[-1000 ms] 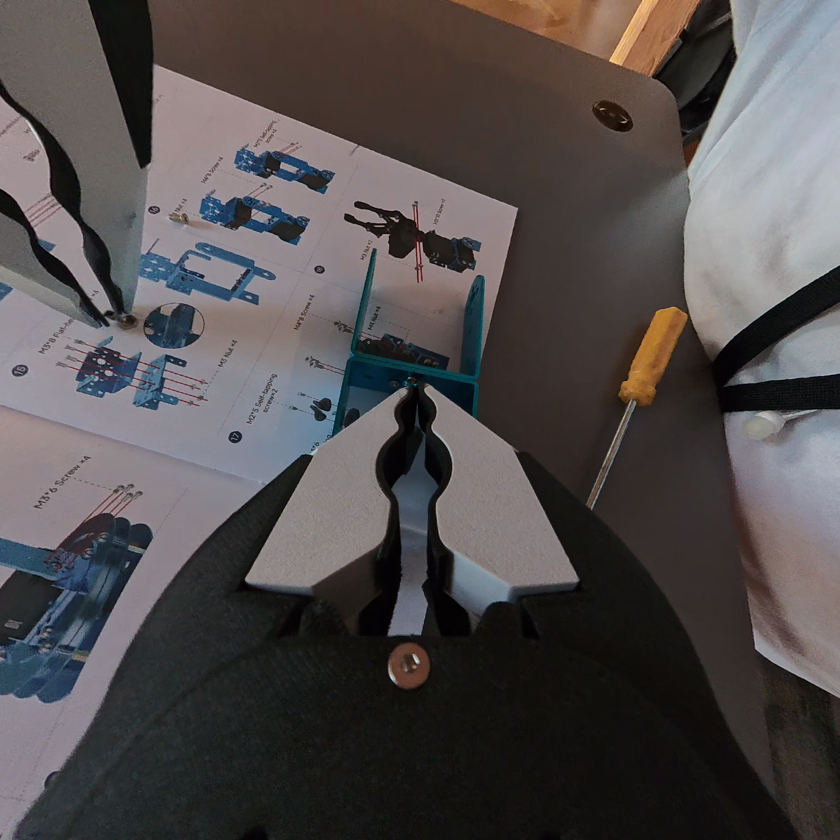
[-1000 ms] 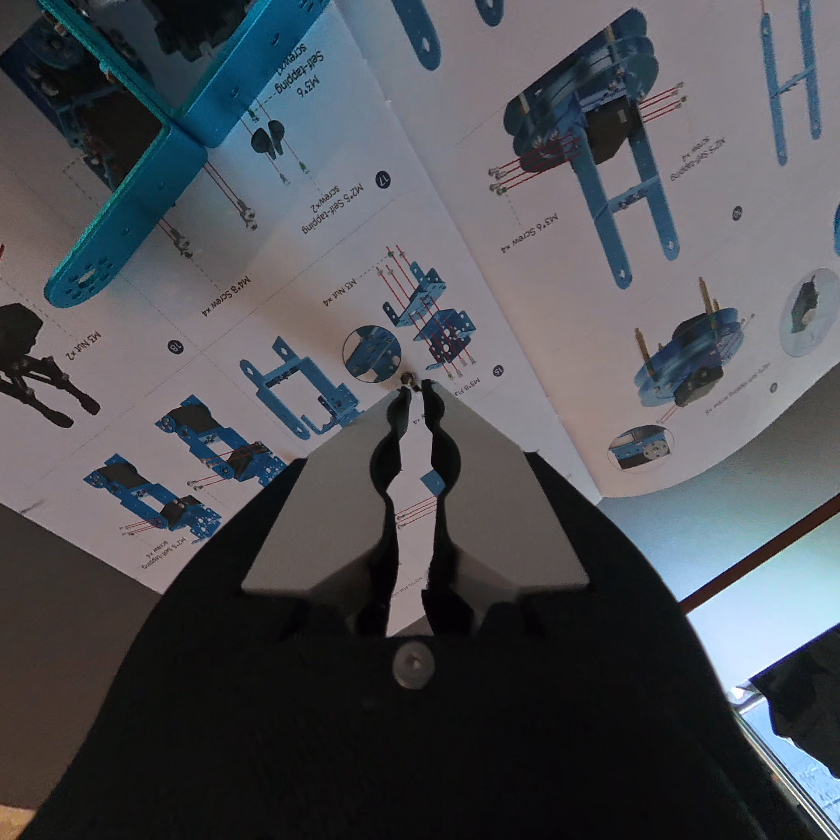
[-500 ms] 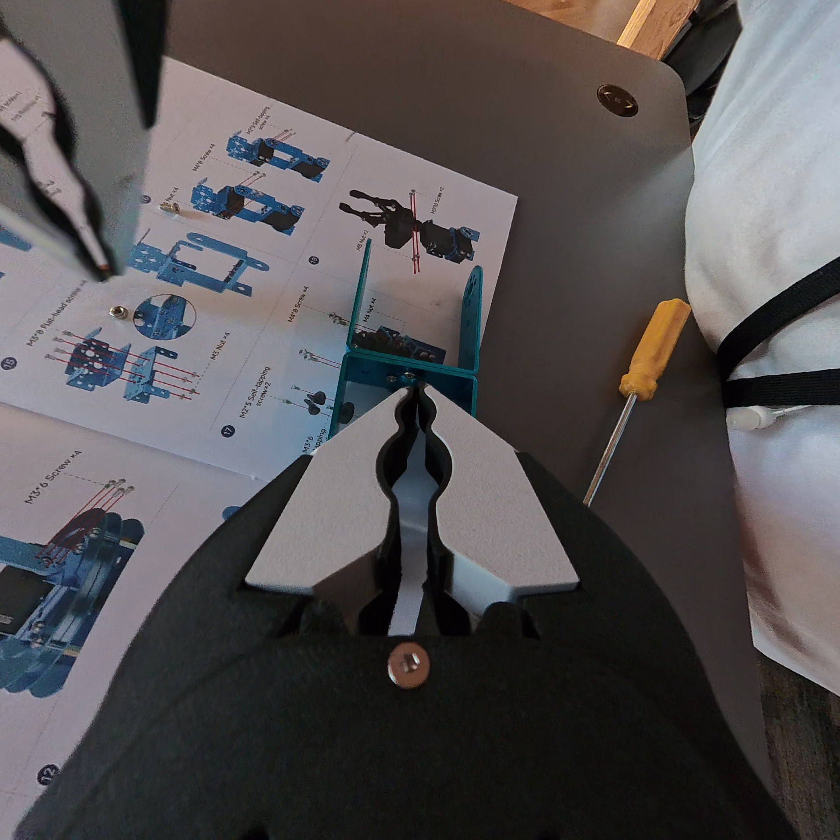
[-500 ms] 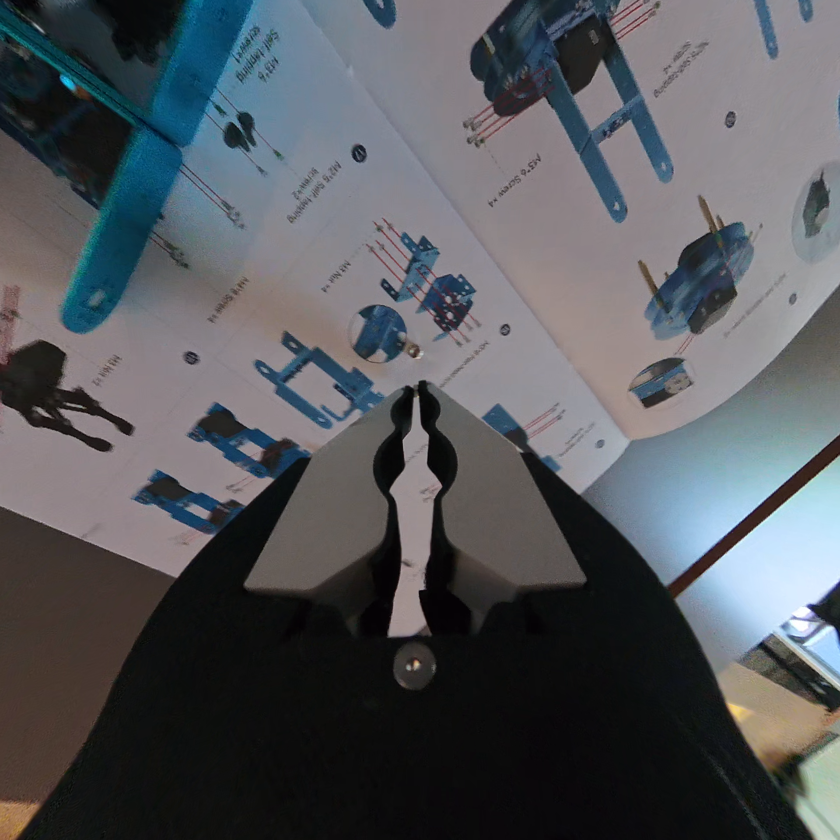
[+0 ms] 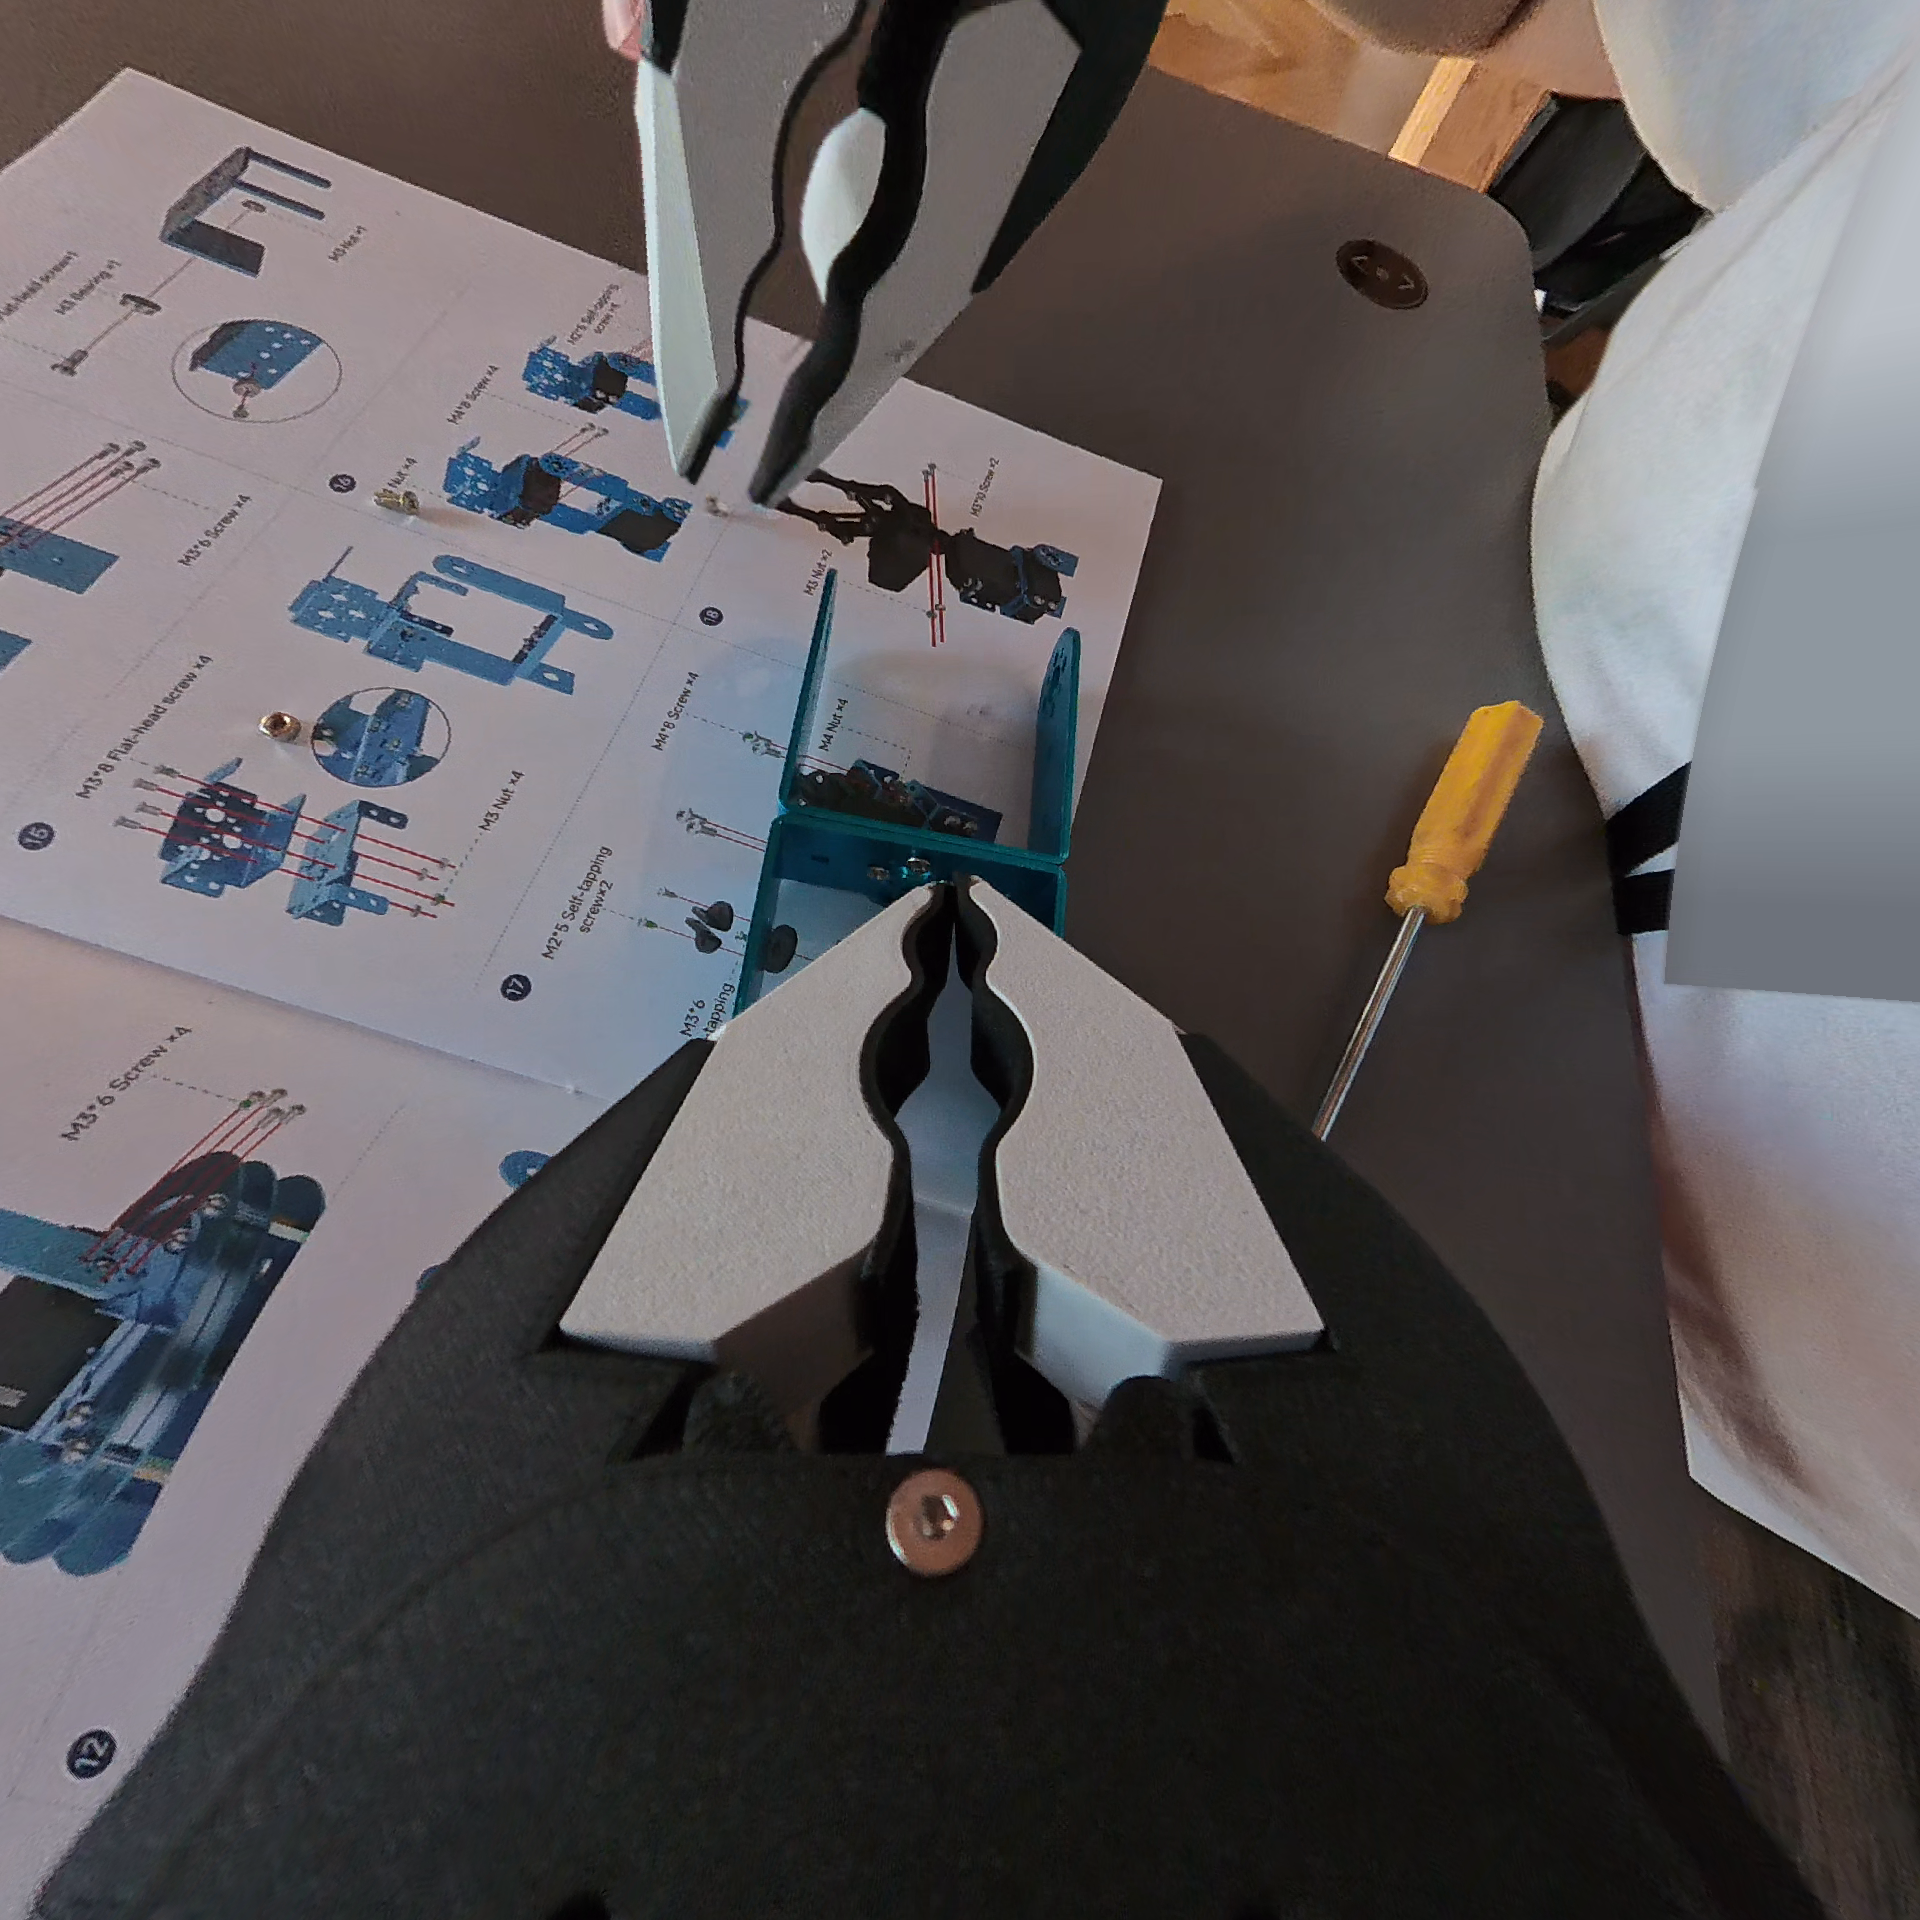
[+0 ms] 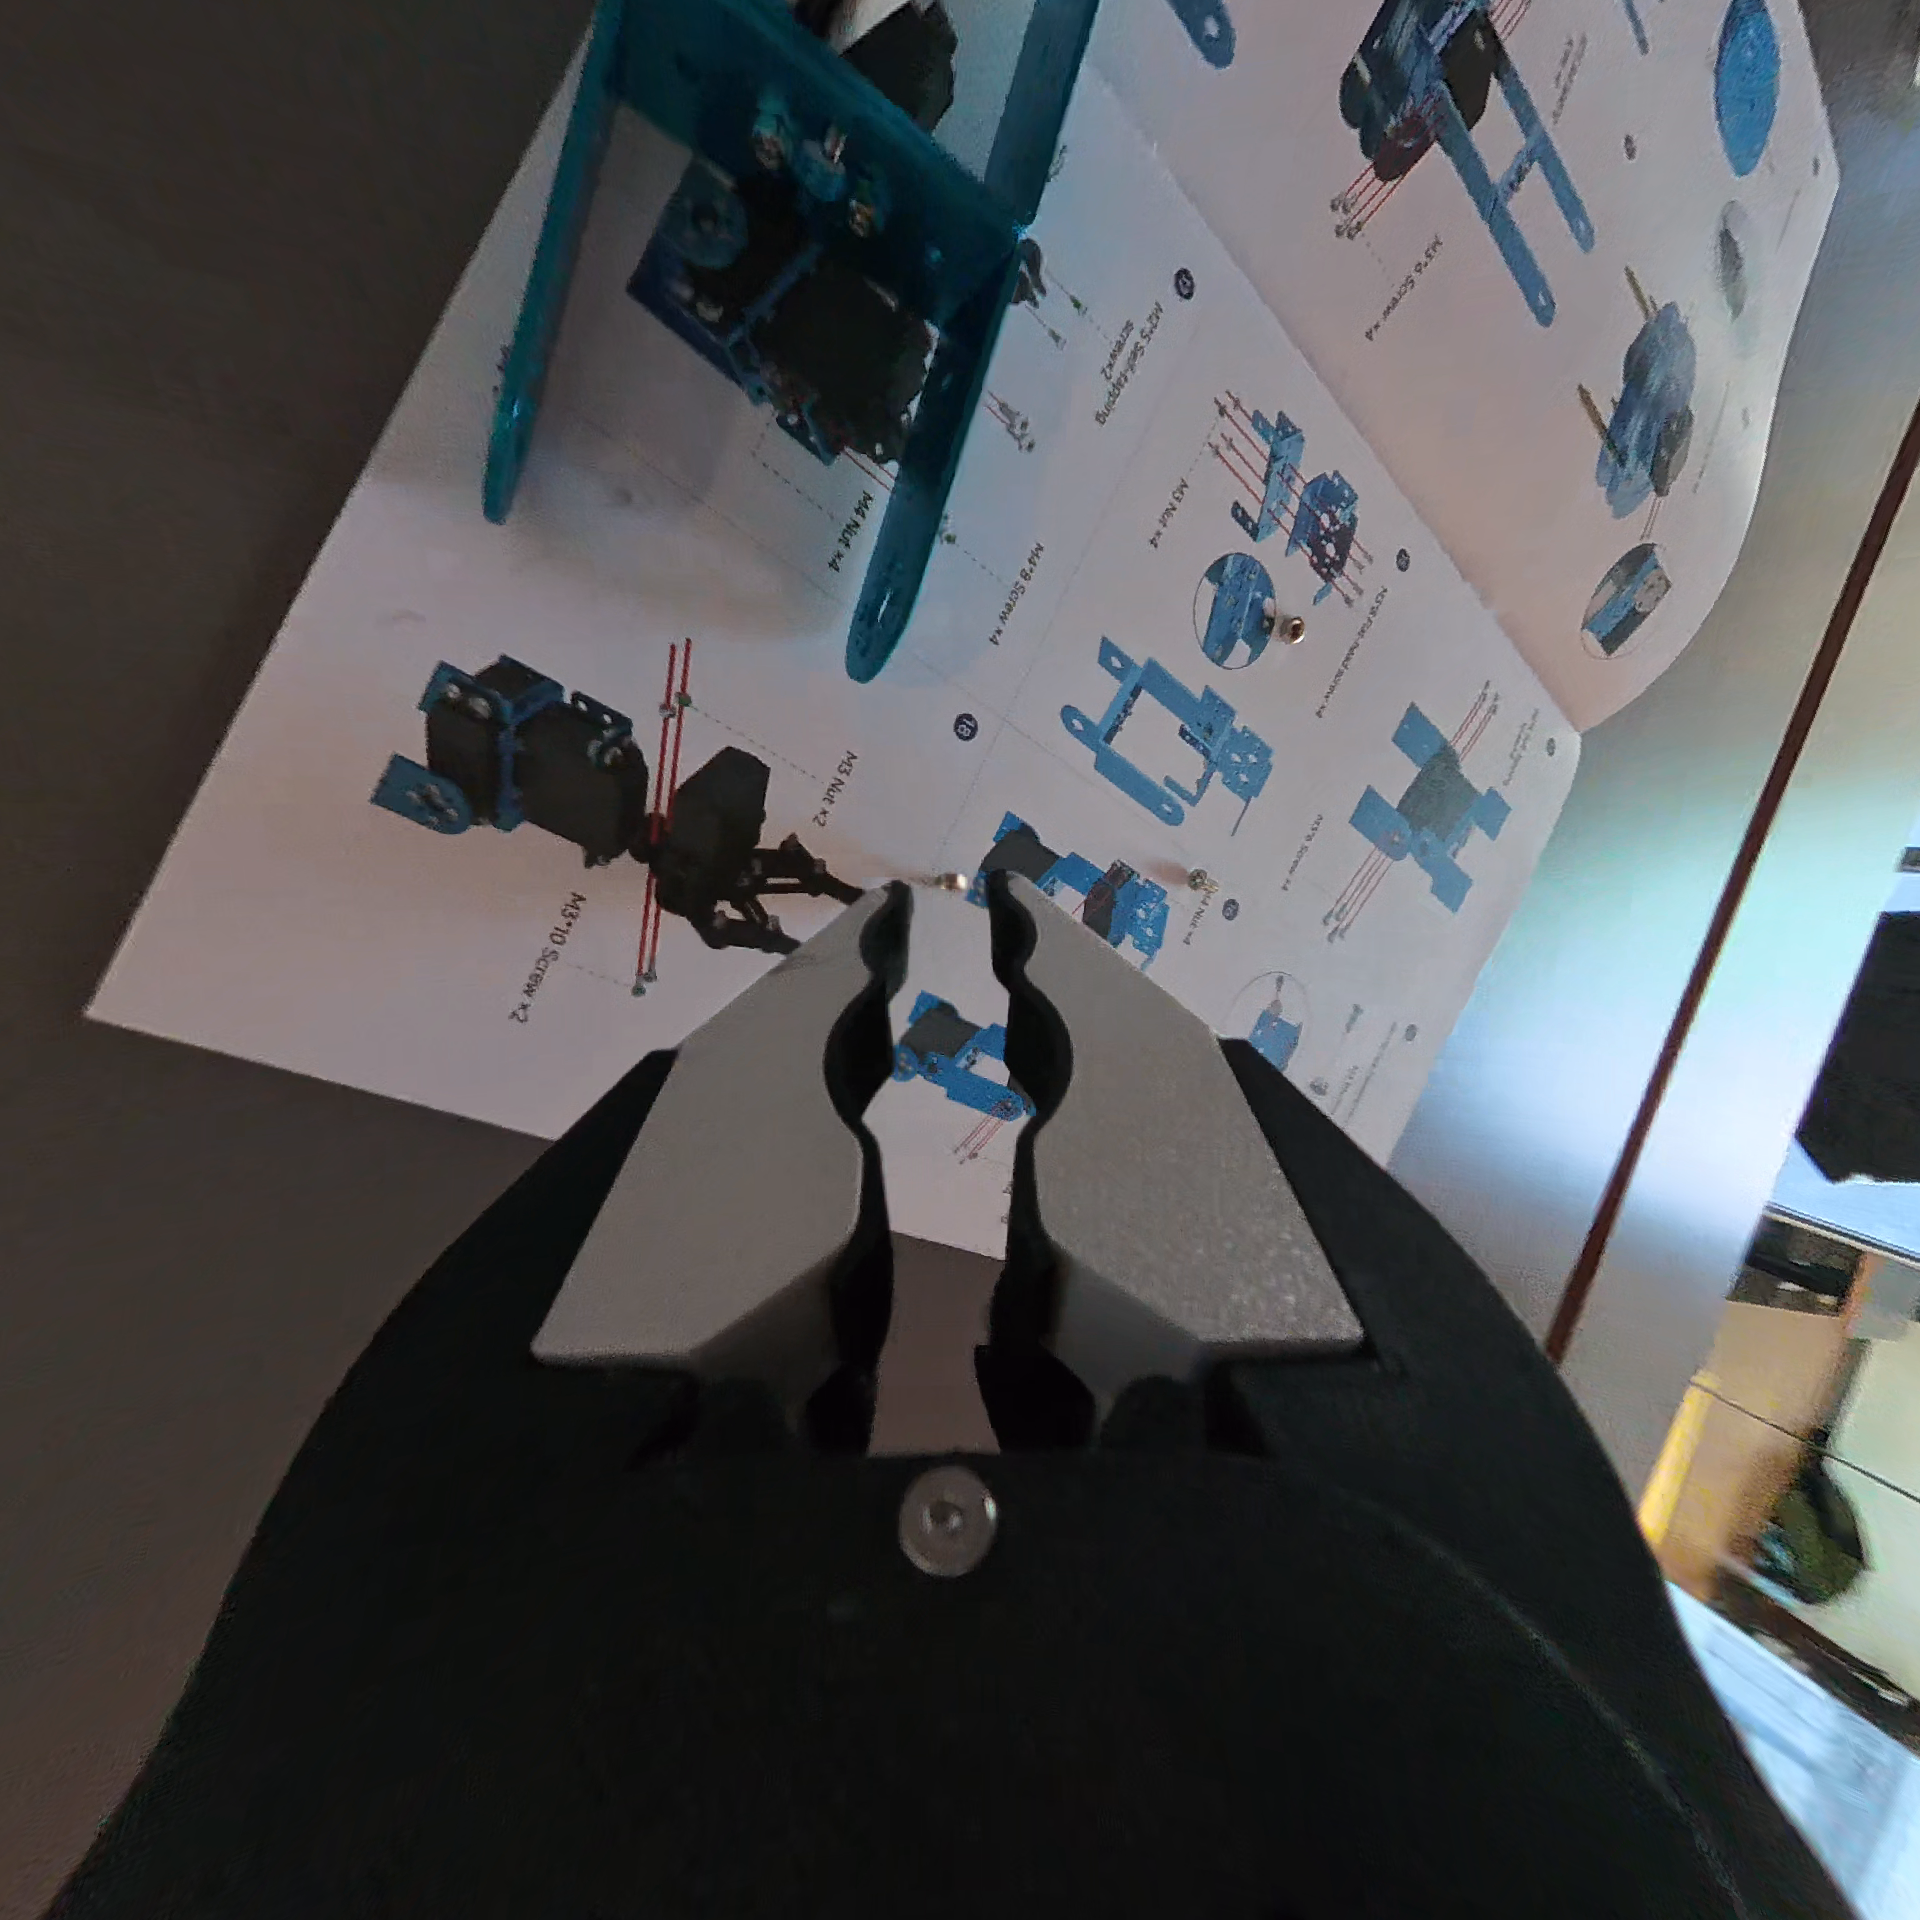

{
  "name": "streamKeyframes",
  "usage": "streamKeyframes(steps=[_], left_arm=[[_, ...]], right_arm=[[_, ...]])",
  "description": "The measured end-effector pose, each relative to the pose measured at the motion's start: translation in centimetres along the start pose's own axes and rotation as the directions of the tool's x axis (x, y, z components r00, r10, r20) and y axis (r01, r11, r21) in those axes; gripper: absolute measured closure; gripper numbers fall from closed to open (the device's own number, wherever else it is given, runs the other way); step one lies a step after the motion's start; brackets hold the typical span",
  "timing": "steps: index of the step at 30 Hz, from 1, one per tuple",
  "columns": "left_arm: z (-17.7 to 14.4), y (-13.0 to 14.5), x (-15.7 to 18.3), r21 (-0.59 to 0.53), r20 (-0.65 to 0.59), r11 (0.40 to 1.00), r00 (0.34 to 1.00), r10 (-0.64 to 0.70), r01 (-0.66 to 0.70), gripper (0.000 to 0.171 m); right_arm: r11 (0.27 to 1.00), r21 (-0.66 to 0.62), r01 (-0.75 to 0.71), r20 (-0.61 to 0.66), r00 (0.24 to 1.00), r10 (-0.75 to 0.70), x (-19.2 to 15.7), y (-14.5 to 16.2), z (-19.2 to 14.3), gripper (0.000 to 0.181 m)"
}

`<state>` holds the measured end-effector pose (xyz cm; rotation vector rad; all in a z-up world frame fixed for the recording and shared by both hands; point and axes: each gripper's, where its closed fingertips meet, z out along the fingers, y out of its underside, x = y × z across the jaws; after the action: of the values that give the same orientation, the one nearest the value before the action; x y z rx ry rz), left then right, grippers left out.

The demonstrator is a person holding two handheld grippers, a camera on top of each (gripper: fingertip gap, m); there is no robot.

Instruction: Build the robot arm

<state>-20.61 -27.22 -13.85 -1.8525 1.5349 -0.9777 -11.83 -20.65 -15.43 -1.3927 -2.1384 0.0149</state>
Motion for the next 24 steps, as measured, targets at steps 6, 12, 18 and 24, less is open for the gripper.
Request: streamKeyframes(steps=[6, 12, 18, 24], left_arm=[[-0.2, 0.0, 0.0, 0.001, 0.008, 1.0, 1.0, 0.004, -0.004, 0.171], [-0.5, -0.1, 0.0, 0.004, 0.017, 1.0, 1.0, 0.005, -0.005, 0.171], [-0.6, -0.2, -0.1, 0.009, 0.018, 1.0, 1.0, 0.005, -0.006, 0.171], [-0.7, 0.2, -0.2, -0.005, 0.017, 1.0, 1.0, 0.0, 0.0, 0.171]], right_arm=[[0.959, 0.116, -0.257, 0.157, 0.958, 0.238, 0.3, -0.4, -1.4, 0.168], [0.875, 0.109, -0.471, 0.234, 0.868, 0.438, 1.0, -0.9, -0.2, 0.166], [0.9, 0.073, -0.43, 0.229, 0.886, 0.404, 0.2, -0.5, 0.5, 0.17], [0.959, -0.008, -0.283, 0.28, 0.92, 0.274, 0.2, -0.8, 0.6, 0.169]])
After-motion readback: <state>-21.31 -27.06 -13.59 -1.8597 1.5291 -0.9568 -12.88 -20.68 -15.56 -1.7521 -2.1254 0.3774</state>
